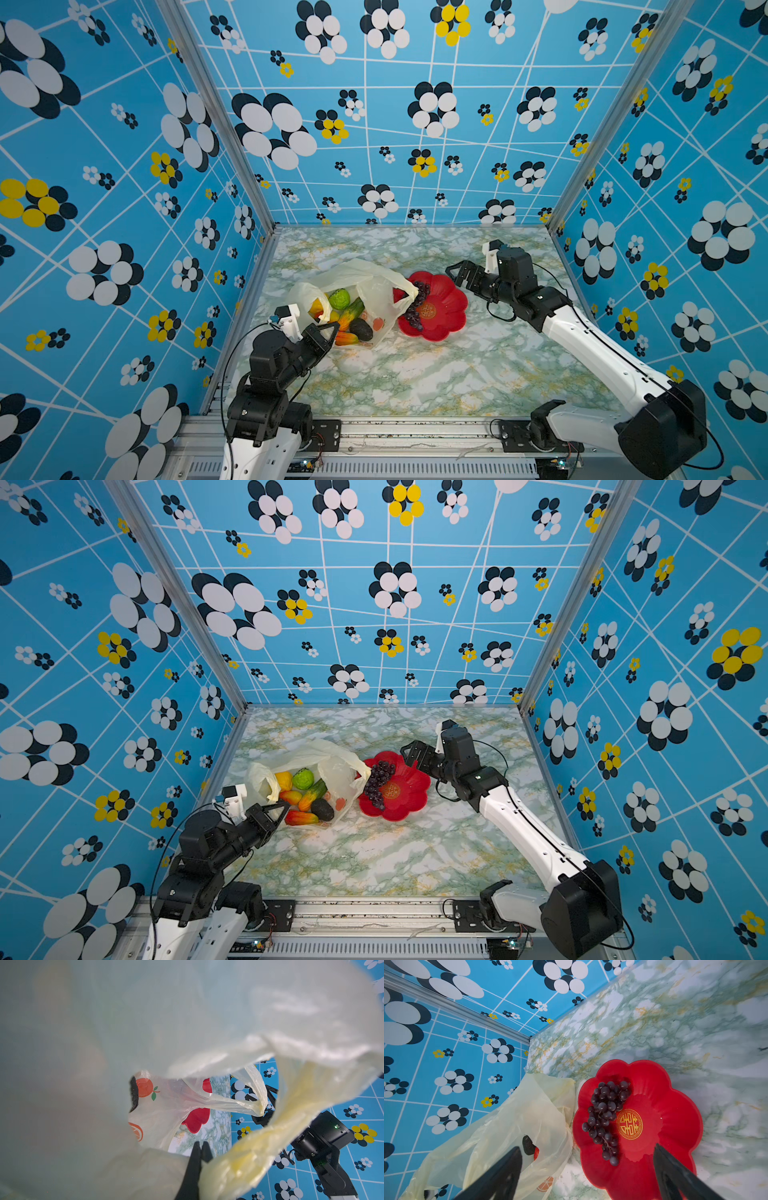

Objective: Place the fruits into the plastic bag
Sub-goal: 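Withdraw the right gripper from the bag and move it over the grapes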

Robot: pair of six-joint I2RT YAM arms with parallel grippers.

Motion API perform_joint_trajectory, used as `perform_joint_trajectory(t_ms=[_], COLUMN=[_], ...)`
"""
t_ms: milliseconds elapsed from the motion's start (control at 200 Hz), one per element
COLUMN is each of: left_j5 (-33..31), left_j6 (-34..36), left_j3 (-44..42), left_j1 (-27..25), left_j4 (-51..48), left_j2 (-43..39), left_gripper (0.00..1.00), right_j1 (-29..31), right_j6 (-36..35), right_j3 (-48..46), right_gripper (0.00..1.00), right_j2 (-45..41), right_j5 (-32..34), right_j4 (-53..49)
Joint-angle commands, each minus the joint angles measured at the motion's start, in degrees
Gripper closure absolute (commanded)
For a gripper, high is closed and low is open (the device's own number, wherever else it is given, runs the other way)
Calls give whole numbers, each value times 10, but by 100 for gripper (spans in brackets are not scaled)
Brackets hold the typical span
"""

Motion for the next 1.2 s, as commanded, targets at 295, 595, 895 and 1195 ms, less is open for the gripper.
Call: perform_joint_trajectory(t_ms=[295, 595, 895, 1195], left_j5=[-1, -2, 1, 3], left_j6=[4, 6, 5, 5], left_j3=[6, 8, 3, 4], left_j1=[4, 3, 4, 3], left_j4=[13, 11, 21, 26], left_j2=[5, 5, 13, 20], left_gripper=[100, 100, 100, 100], right_j1=[-3, -3, -3, -3], right_j6=[74, 96, 97, 102], right_j3=[-38, -49, -49, -45], right_gripper=[1, 1, 1, 1], right_j2=[71, 126, 170, 208], right_j5=[-59, -99, -130, -143], right_j4=[86, 123, 136, 157])
